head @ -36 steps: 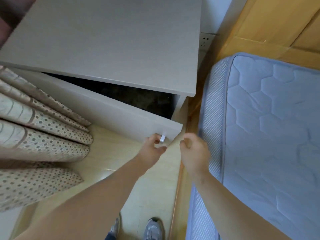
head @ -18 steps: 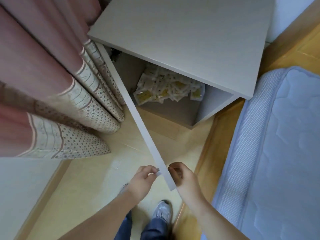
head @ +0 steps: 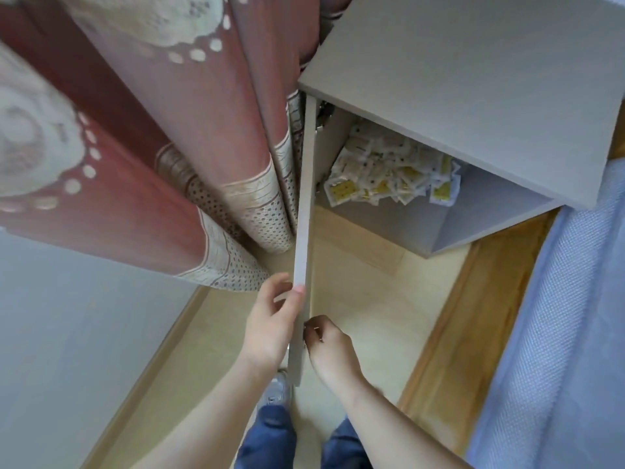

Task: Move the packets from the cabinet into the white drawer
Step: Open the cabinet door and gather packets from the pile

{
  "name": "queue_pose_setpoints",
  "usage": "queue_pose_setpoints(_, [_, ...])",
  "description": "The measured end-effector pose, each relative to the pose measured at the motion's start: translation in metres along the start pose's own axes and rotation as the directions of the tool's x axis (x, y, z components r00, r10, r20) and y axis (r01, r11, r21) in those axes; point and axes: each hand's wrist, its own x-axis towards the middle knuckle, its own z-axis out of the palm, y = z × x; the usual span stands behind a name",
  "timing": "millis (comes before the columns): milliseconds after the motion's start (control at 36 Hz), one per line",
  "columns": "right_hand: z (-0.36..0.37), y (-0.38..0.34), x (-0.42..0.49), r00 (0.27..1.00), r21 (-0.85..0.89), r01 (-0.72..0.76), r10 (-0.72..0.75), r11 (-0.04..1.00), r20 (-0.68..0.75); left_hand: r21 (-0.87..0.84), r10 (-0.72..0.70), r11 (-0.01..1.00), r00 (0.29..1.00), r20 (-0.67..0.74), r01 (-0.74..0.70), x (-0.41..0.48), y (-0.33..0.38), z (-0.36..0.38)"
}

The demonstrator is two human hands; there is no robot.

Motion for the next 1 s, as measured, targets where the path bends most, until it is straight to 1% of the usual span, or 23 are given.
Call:
queue_pose_setpoints(28, [0.005,-0.007,0.001,1.0,-0.01,0.007,-0.006,1.0,0.007,0.034,0.035,0.999,0.999,-0.003,-0.034,0.002,0.001,-0.006])
queue_pose_setpoints(111, [0.019,-0.026,0.003,0.999,-0.02,0.022,-0.021,1.0,0.038,0.213,0.139,0.968,0.99,-0.033,-0.129,0.01,0.004,-0.025])
queue_pose_setpoints(194, [0.029,-0.042,0.005,0.998,-0.01,0.013,-0.013,1.0,0.063,0.348,0.186,0.926,0.978,-0.091,-0.143,0.016,0.008,-0.043])
queue_pose_setpoints(278, [0.033,-0.054,0.007,0.998,-0.001,-0.004,0.004,1.0,0.056,0.487,0.224,0.864,0.964,-0.144,-0.128,0.02,0.009,-0.059])
queue_pose_setpoints(361, [0.033,-0.063,0.011,0.999,-0.026,-0.028,0.029,0.999,0.038,0.529,0.226,0.843,0.957,-0.183,-0.098,0.026,0.012,-0.072])
queue_pose_setpoints(500, [0.025,-0.074,0.018,1.0,-0.014,-0.03,0.03,0.999,0.002,0.521,0.152,0.853,0.963,-0.221,-0.015,0.031,0.028,-0.077])
queue_pose_setpoints(556, [0.018,-0.075,0.023,0.999,0.005,-0.028,0.028,1.0,-0.016,0.562,0.175,0.827,0.955,-0.239,-0.011,0.032,0.032,-0.074])
queue_pose_setpoints(611, [0.01,-0.072,0.028,0.999,0.02,-0.038,0.039,0.999,-0.029,0.63,0.239,0.776,0.94,-0.243,-0.034,0.032,0.033,-0.069])
queue_pose_setpoints(667, [0.001,-0.067,0.034,0.998,0.031,-0.05,0.051,0.998,-0.042,0.693,0.321,0.716,0.921,-0.219,-0.084,0.034,0.035,-0.06])
queue_pose_setpoints(722, [-0.01,-0.062,0.038,0.997,0.035,-0.056,0.058,0.998,-0.048,0.72,0.391,0.674,0.907,-0.159,-0.165,0.038,0.037,-0.05])
queue_pose_setpoints(778, [-0.024,-0.057,0.043,0.997,0.041,-0.061,0.062,0.997,-0.044,0.7,0.427,0.667,0.901,-0.079,-0.255,0.043,0.042,-0.035])
queue_pose_setpoints(861, [-0.047,-0.049,0.054,0.997,0.048,-0.06,0.062,0.997,-0.042,0.644,0.362,0.704,0.931,0.039,-0.3,0.052,0.05,-0.005])
queue_pose_setpoints(1000, [-0.087,-0.025,0.094,0.995,0.016,-0.058,0.059,0.998,-0.074,0.624,0.292,0.723,0.95,0.113,-0.296,0.097,0.048,0.058])
